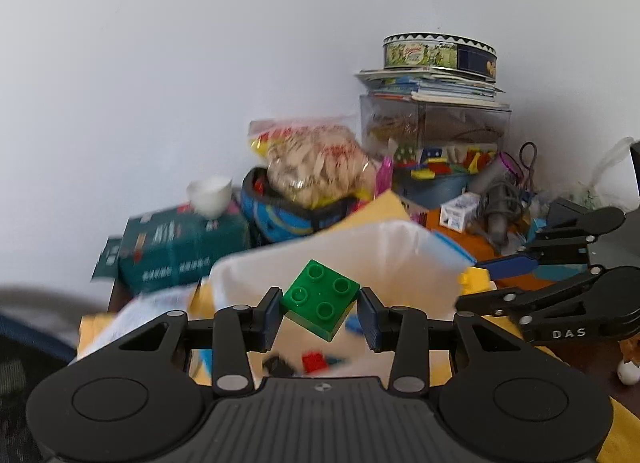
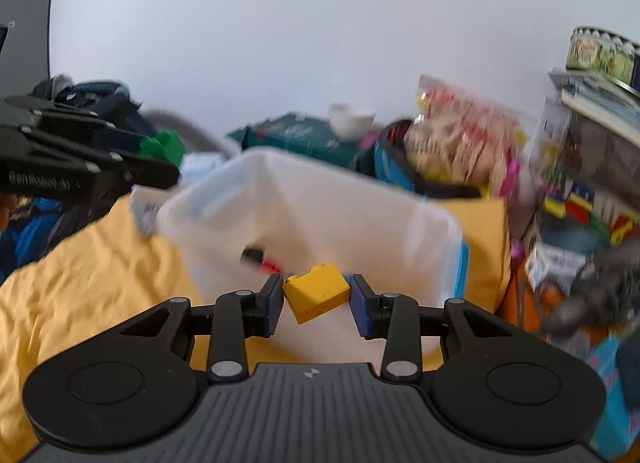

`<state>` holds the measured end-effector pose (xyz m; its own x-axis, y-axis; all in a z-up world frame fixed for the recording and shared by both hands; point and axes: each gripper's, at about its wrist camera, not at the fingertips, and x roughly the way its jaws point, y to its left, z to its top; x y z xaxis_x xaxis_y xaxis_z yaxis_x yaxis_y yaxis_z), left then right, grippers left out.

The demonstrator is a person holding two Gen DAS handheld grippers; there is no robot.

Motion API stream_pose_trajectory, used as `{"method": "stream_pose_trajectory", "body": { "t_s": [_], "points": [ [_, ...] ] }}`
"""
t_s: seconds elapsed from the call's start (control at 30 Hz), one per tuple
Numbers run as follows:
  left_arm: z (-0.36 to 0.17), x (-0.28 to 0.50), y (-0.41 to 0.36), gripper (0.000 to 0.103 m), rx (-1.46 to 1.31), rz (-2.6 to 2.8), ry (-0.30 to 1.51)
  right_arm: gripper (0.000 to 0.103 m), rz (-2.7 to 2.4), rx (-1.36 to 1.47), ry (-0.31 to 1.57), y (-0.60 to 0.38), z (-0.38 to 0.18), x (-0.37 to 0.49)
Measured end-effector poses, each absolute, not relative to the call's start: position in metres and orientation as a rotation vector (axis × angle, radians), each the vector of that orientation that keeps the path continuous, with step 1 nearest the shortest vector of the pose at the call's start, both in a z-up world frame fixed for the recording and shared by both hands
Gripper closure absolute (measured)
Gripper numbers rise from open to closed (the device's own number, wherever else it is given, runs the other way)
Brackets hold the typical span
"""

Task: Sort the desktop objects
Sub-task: 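Carry both bricks over the white bin and open both grippers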

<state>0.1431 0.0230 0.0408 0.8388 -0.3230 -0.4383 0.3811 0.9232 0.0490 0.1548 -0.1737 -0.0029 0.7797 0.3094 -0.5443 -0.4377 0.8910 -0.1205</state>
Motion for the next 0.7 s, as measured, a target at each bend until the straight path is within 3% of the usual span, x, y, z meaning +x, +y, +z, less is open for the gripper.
{"method": "stream_pose_trajectory", "body": {
  "t_s": [0.47, 0.7],
  "points": [
    [-0.018, 0.205, 0.005, 0.058, 0.176, -0.376, 0.598, 0.061, 0.346, -0.142, 0.679, -0.171, -0.045, 0.224],
    [0.003, 0.181, 0.014, 0.051, 0.149, -0.349, 0.528, 0.058, 0.349, -0.136, 0.631, -0.173, -0.034, 0.201]
  ]
}}
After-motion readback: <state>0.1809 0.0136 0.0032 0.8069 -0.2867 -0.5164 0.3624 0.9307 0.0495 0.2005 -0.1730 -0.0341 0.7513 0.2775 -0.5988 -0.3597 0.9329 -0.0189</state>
